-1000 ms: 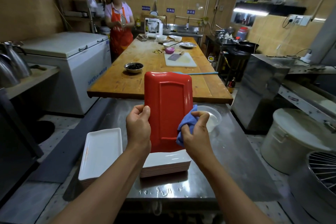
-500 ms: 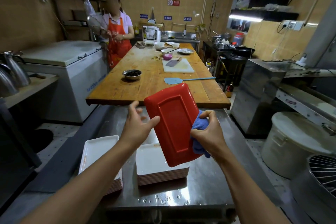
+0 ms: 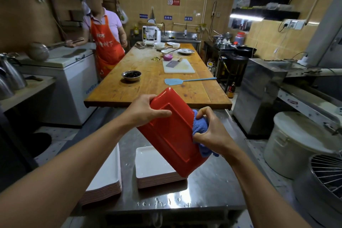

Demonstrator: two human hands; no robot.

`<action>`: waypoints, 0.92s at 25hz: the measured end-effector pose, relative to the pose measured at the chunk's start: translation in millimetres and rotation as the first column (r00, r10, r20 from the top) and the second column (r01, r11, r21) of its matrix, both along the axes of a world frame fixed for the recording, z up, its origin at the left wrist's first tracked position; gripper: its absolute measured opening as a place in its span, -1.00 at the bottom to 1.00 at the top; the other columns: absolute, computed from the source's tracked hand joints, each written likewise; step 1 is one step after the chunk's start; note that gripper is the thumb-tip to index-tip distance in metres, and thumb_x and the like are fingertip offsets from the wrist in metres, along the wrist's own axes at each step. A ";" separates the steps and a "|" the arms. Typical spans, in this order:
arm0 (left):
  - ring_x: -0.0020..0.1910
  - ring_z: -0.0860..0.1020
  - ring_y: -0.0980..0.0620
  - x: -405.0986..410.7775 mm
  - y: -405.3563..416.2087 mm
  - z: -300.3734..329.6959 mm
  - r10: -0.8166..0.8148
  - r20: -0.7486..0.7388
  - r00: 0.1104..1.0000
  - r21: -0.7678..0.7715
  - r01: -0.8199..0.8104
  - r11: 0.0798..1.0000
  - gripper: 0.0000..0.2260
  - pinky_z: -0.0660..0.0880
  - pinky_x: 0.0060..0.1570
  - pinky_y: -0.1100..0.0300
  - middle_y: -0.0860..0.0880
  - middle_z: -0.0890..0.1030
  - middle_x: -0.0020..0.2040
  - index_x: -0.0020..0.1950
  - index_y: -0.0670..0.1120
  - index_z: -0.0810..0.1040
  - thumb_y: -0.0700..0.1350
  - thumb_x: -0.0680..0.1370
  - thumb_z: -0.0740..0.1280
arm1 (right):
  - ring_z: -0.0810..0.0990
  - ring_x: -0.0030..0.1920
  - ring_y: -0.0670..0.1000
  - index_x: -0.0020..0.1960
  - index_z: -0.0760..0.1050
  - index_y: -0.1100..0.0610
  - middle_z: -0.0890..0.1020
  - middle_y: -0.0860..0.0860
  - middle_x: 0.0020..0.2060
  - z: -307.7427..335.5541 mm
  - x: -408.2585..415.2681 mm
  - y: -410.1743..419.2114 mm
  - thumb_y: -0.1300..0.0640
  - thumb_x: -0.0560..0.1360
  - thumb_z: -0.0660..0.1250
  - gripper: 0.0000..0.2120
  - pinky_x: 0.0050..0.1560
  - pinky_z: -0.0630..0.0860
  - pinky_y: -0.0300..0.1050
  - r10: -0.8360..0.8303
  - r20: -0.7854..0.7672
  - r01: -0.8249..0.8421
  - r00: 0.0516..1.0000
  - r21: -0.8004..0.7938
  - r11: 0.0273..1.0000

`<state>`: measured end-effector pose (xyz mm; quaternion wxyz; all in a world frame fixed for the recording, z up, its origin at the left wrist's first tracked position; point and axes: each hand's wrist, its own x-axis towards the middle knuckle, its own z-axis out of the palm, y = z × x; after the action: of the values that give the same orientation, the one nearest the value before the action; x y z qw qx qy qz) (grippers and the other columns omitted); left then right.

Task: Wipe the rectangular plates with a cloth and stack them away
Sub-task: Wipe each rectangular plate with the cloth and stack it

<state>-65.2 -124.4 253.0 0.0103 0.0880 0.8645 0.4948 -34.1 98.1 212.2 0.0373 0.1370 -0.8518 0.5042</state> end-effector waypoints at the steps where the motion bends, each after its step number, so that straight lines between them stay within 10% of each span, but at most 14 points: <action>1: -0.16 0.67 -0.03 2.9 -0.5 -2.4 0.005 0.021 1.000 0.077 -0.007 0.997 -0.66 0.61 -0.12 0.10 -0.06 0.68 -0.12 0.03 -0.10 0.60 -0.05 0.32 0.53 | 0.51 -0.31 -0.02 -0.03 0.27 0.00 0.51 0.09 -0.17 2.1 -0.1 -0.1 0.25 0.20 0.38 -0.56 -0.32 0.52 -0.09 -0.002 -0.020 0.002 1.000 0.026 1.000; 16: -0.33 0.62 0.06 30.8 0.3 -18.8 0.208 0.154 0.966 0.421 -0.255 0.870 -0.81 0.57 -0.37 0.27 -0.05 0.65 -0.23 -0.07 -0.17 0.59 -0.20 0.36 0.49 | 0.47 0.03 0.12 0.20 0.36 0.22 0.50 0.13 0.08 5.0 -6.9 -32.7 0.17 0.45 0.29 -0.66 0.00 0.33 -0.09 0.023 -0.428 0.134 0.903 0.334 0.933; 23: -0.40 0.62 0.08 33.7 -7.2 -31.3 0.254 0.287 0.924 0.499 -0.371 0.783 -0.81 0.55 -0.48 0.29 -0.09 0.64 -0.18 -0.03 -0.16 0.58 -0.18 0.40 0.46 | 0.41 0.07 0.00 0.16 0.33 0.21 0.38 0.03 0.08 -19.7 -6.6 4.5 0.22 0.49 0.30 -0.72 0.06 0.42 -0.15 -0.091 -0.299 0.163 0.950 0.226 0.960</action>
<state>-31.5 -131.6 221.8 -0.0091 -0.1091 0.6844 0.7208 -40.7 102.6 192.5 0.1752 0.1563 -0.9009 0.3650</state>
